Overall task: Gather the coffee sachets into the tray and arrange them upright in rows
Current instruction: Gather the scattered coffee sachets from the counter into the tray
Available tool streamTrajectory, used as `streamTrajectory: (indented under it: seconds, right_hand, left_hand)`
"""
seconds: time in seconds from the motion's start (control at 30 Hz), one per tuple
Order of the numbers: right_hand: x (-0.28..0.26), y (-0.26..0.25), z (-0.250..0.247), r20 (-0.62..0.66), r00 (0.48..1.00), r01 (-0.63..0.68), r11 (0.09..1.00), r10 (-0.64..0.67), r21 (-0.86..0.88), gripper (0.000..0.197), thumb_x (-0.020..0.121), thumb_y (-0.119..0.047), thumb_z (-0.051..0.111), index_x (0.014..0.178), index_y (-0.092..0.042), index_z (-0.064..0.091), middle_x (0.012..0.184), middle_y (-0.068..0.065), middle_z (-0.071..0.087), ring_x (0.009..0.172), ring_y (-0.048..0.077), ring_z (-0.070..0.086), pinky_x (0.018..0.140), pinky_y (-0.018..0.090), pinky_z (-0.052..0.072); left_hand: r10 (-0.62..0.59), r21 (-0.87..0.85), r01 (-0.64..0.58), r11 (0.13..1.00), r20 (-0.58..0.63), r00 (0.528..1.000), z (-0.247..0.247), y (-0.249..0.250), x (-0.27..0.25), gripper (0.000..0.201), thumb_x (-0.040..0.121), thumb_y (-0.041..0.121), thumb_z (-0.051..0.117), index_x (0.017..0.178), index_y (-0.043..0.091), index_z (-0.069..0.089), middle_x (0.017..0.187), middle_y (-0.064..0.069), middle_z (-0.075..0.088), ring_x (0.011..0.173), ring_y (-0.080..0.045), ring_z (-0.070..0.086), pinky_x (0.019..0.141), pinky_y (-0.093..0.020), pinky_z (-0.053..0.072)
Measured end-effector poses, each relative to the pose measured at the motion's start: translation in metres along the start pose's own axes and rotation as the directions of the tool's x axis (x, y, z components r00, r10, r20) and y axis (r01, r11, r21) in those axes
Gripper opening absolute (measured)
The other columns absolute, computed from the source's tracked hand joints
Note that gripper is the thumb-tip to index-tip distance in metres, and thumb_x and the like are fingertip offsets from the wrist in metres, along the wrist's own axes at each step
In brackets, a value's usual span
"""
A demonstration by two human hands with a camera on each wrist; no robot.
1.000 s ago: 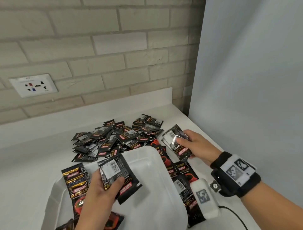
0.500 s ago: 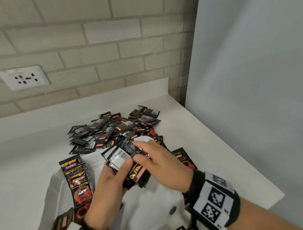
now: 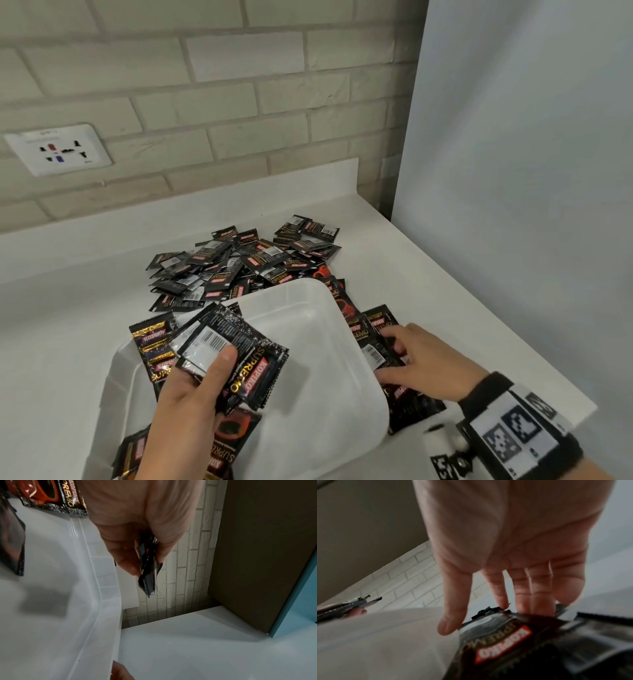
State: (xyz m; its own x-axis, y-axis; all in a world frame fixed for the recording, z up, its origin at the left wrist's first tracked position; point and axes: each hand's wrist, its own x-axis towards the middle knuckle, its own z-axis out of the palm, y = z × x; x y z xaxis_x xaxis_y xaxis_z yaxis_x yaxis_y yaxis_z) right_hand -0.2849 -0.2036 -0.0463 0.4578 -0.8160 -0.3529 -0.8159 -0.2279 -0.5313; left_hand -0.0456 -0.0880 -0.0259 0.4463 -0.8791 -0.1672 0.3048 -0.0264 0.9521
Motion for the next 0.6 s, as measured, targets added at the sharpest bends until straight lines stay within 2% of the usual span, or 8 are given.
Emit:
streamTrajectory:
  seconds: [0.07, 0.1, 0.17, 0.2, 0.3, 0.37, 0.5, 0.6]
  right_hand:
    - [0.005, -0.005, 0.003, 0.000, 1.000, 0.025, 1.000, -0.025, 0.008, 0.065, 0.079, -0.046, 0.065, 0.132, -0.027, 0.035, 0.106, -0.009, 0.045, 0.090, 0.002, 0.047, 0.080, 0.018, 0.042]
    - [0.008, -0.006, 0.004, 0.008, 1.000, 0.029, 1.000, -0.029, 0.010, 0.066, 0.078, -0.042, 0.067, 0.133, -0.023, 0.035, 0.110, -0.007, 0.050, 0.094, 0.005, 0.051, 0.084, 0.021, 0.044]
    - [0.014, -0.003, 0.007, 0.022, 1.000, 0.010, 1.000, -0.011, 0.026, 0.069, 0.077, -0.033, 0.071, 0.134, -0.020, 0.034, 0.119, -0.002, 0.056, 0.102, 0.011, 0.055, 0.089, 0.025, 0.045]
    - [0.016, -0.001, 0.007, 0.019, 1.000, -0.001, 0.999, 0.001, 0.051, 0.068, 0.076, -0.029, 0.073, 0.132, -0.020, 0.036, 0.119, -0.002, 0.058, 0.102, 0.012, 0.056, 0.088, 0.023, 0.045]
    - [0.019, 0.004, 0.002, -0.005, 1.000, -0.004, 0.993, 0.005, 0.121, 0.048, 0.075, -0.026, 0.075, 0.113, -0.022, 0.047, 0.104, -0.004, 0.060, 0.088, 0.007, 0.057, 0.073, 0.015, 0.044]
    - [0.020, 0.008, 0.000, -0.011, 1.000, 0.003, 0.988, -0.001, 0.156, 0.034, 0.076, -0.024, 0.074, 0.102, -0.022, 0.053, 0.094, -0.006, 0.061, 0.078, 0.003, 0.056, 0.062, 0.011, 0.041]
    - [0.019, 0.014, -0.006, -0.054, 0.998, 0.039, 0.965, -0.026, 0.259, 0.023, 0.081, -0.023, 0.069, 0.100, -0.023, 0.055, 0.094, -0.008, 0.064, 0.084, 0.005, 0.061, 0.069, 0.015, 0.043]
    - [0.012, 0.014, -0.016, -0.090, 0.995, 0.065, 0.952, -0.040, 0.298, 0.021, 0.086, -0.022, 0.063, 0.105, -0.024, 0.053, 0.099, -0.009, 0.064, 0.089, 0.002, 0.060, 0.070, 0.010, 0.043]
  left_hand:
    - [0.020, 0.047, -0.020, 0.999, 0.009, 1.000, 0.001, 0.000, -0.001, 0.085, 0.037, 0.052, 0.087, 0.106, 0.010, 0.061, 0.091, -0.015, 0.073, 0.076, -0.031, 0.071, 0.064, -0.036, 0.053]
    - [0.021, 0.043, -0.022, 0.999, 0.011, 1.000, 0.002, 0.001, -0.001, 0.077, 0.044, 0.048, 0.086, 0.107, 0.011, 0.062, 0.091, -0.013, 0.073, 0.077, -0.030, 0.071, 0.065, -0.037, 0.053]
    - [0.018, 0.037, -0.019, 0.999, 0.013, 1.000, 0.003, 0.003, -0.001, 0.047, 0.065, 0.031, 0.069, 0.108, 0.012, 0.062, 0.092, -0.011, 0.073, 0.079, -0.028, 0.071, 0.069, -0.038, 0.053]
    - [0.013, 0.044, -0.014, 0.999, 0.007, 1.000, 0.003, 0.002, -0.001, 0.043, 0.069, 0.027, 0.063, 0.109, 0.013, 0.061, 0.092, -0.010, 0.073, 0.080, -0.028, 0.071, 0.068, -0.038, 0.053]
    - [0.001, 0.068, -0.002, 0.998, 0.003, 1.000, 0.005, 0.001, -0.002, 0.039, 0.069, 0.026, 0.060, 0.107, 0.018, 0.060, 0.092, -0.006, 0.074, 0.081, -0.026, 0.071, 0.062, -0.034, 0.054]
    - [-0.002, 0.078, 0.002, 0.997, -0.011, 1.000, 0.006, -0.001, -0.002, 0.034, 0.069, 0.025, 0.060, 0.103, 0.021, 0.060, 0.092, -0.005, 0.074, 0.081, -0.025, 0.071, 0.064, -0.035, 0.054]
    - [-0.030, 0.092, 0.032, 0.995, -0.023, 0.999, 0.007, -0.002, -0.002, 0.035, 0.067, 0.026, 0.061, 0.102, 0.021, 0.061, 0.090, -0.006, 0.074, 0.081, -0.027, 0.070, 0.079, -0.048, 0.052]
    - [-0.042, 0.105, 0.043, 0.994, -0.009, 0.999, 0.008, -0.001, -0.002, 0.033, 0.069, 0.024, 0.061, 0.101, 0.019, 0.061, 0.088, -0.005, 0.074, 0.076, -0.024, 0.071, 0.078, -0.045, 0.052]
